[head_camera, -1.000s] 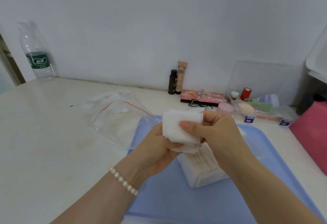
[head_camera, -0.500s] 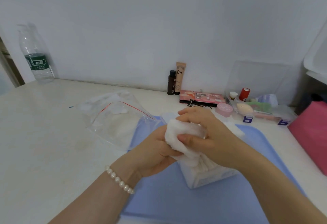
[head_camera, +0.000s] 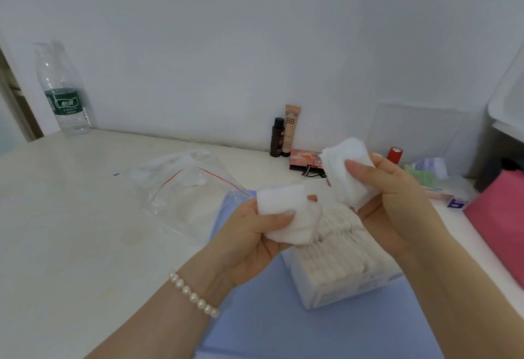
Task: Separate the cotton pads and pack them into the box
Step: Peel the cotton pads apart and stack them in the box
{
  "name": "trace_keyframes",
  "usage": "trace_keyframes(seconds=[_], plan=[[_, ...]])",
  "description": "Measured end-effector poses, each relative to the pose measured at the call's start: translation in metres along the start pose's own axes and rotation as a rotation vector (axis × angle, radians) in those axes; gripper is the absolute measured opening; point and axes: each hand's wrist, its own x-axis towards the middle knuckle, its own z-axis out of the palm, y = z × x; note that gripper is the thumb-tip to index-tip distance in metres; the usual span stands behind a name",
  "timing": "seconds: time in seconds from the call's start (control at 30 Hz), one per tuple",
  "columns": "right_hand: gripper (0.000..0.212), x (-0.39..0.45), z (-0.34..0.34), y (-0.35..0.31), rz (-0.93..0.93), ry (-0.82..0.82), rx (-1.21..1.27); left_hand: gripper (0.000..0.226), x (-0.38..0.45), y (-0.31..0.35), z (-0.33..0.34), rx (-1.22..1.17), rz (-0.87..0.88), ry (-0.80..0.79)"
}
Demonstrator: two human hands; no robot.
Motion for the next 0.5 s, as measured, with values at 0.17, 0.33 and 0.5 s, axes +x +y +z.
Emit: trace_keyframes(seconds=[0.17,0.33,0.5], plan=[[0.037,0.0,-0.002,0.001,0.081,-0.042,0.068,0.032,0.002,0.0,0.0,-0.021,0.006,0.143],[0.025,-0.011,0.006,0.003,0.095,-0.319,-0.152,0.025,0.0,-0.002,0.0,0.077,-0.036,0.109],[0.034,-0.014,0.009,0.01,-0.036,-0.324,-0.489,0.034,-0.002,-0.002,0.004,0.107,-0.115,-0.032]])
